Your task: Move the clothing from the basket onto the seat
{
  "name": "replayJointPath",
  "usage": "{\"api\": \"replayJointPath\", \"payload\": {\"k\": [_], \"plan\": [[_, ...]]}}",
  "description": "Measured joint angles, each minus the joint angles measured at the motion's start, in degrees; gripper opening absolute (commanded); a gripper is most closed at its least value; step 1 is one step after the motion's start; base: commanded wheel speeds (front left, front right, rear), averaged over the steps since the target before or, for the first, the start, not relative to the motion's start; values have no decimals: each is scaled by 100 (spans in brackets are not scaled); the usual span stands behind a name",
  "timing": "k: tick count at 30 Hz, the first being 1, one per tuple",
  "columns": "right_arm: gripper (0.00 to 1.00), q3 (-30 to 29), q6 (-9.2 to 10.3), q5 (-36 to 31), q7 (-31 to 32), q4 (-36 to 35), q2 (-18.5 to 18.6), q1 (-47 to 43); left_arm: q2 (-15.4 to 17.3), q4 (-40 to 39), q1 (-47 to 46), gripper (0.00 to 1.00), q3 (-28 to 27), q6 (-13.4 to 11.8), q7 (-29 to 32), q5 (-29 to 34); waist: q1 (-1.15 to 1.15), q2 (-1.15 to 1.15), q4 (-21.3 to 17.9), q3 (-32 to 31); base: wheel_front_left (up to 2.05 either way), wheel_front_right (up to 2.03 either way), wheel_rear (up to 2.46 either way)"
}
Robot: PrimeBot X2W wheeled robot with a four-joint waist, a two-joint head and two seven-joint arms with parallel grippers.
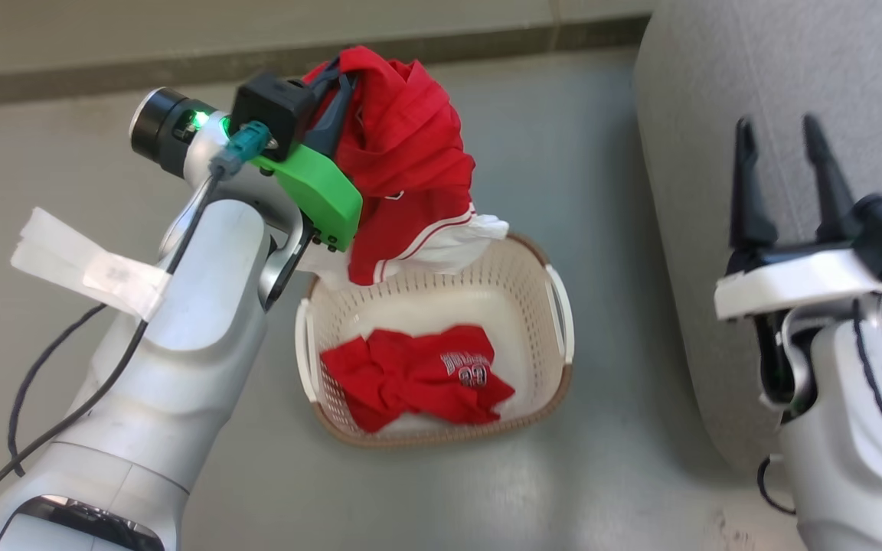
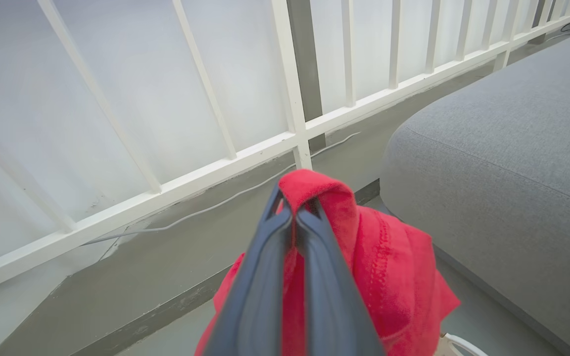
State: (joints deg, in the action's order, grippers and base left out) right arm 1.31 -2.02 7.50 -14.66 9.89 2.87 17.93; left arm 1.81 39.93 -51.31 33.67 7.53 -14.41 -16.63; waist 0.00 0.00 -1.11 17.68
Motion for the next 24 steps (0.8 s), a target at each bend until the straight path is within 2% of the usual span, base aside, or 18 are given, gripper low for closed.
{"api": "replayJointPath", "payload": {"k": [18, 24], "plan": [[100, 541, -227, 29, 0, 606, -5, -739, -26, -49, 464, 0, 276, 0, 328, -705, 0, 0, 35, -1413, 0, 0, 0], [100, 907, -318, 55, 0, 798, -4, -990, -30, -199, 659, 0, 375, 0, 532, -957, 0, 0, 41, -1890, 0, 0, 0]]}}
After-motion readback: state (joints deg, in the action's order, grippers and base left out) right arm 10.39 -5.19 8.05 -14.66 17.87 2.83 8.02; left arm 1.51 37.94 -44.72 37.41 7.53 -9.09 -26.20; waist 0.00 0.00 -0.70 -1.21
